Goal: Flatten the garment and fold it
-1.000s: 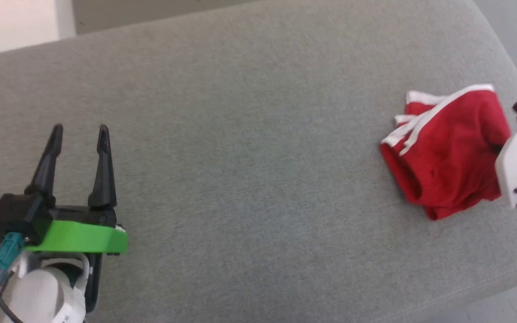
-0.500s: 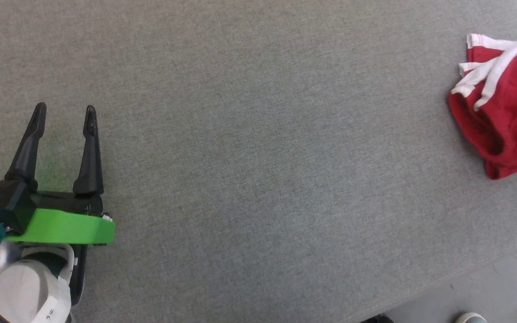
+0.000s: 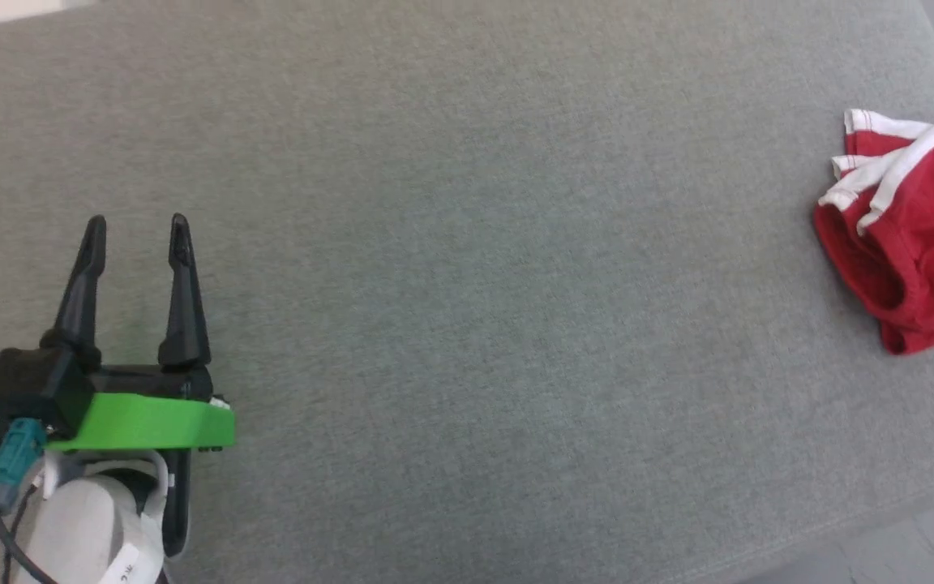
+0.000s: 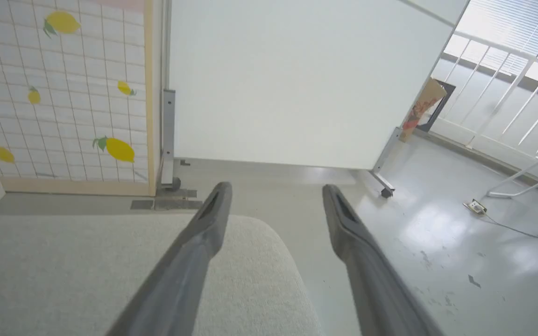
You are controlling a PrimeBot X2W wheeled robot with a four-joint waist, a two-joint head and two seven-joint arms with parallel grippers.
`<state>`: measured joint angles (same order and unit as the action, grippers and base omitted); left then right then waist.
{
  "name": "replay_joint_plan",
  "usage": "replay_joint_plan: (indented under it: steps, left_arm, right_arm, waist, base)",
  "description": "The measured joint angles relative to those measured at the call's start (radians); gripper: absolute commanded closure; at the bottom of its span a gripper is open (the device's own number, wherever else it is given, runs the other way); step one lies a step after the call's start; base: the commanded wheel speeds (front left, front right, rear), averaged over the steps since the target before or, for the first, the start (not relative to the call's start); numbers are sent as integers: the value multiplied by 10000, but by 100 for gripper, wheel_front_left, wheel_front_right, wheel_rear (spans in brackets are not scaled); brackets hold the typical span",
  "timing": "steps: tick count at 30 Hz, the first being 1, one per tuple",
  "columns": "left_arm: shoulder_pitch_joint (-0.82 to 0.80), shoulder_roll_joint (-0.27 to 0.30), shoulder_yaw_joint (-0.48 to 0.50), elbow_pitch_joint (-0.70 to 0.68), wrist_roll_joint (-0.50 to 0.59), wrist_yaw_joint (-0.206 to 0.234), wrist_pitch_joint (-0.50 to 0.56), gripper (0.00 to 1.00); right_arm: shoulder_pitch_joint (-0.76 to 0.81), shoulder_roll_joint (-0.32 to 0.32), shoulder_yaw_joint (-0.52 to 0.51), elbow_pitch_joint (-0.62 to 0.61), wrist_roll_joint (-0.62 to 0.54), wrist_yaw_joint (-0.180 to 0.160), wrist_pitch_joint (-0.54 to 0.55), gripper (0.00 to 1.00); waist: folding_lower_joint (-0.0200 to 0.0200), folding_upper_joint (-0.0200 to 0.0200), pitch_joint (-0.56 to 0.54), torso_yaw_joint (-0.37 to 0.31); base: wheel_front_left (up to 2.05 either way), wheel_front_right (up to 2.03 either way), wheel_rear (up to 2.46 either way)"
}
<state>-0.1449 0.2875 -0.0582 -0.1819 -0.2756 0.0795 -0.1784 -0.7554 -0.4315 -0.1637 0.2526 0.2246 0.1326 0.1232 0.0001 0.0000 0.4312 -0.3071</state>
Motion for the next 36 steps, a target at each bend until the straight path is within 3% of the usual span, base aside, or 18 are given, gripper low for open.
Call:
replay_joint_plan:
  steps: [7,11,14,25,36]
  left_arm:
    - [14,-332,-167,591,-92,48,-345,0]
    - [12,-407,-111,859,-190,102,-447,0]
    - [9,-458,-92,1106,-242,111,-527,0]
    - [-1,-938,-192,2119,-357,221,-669,0]
    - [10,-1009,-514,3014,-169,267,-711,0]
  right_arm:
    - [1302,1818,268,-2268,303,-4,-1331,0]
    - [2209,3026,360,-2834,125,-4,-1987,0]
    - [2901,3567,393,-2918,27,-4,-2441,0]
    - [4998,3800,926,-1530,418,-6,-3440,0]
    - [6252,3810,1231,-809,456,-4,-3643,0]
  waist:
    - [0,0,-931,828]
    - [0,0,-1385,1431]
    - [0,0,-1718,1860]
    - [-1,0,-2986,3004]
    - [-1,0,-3736,3271]
  base:
    - [0,0,0]
    - [0,0,0]
    - [0,0,0]
    - [0,0,0]
    - [0,0,0]
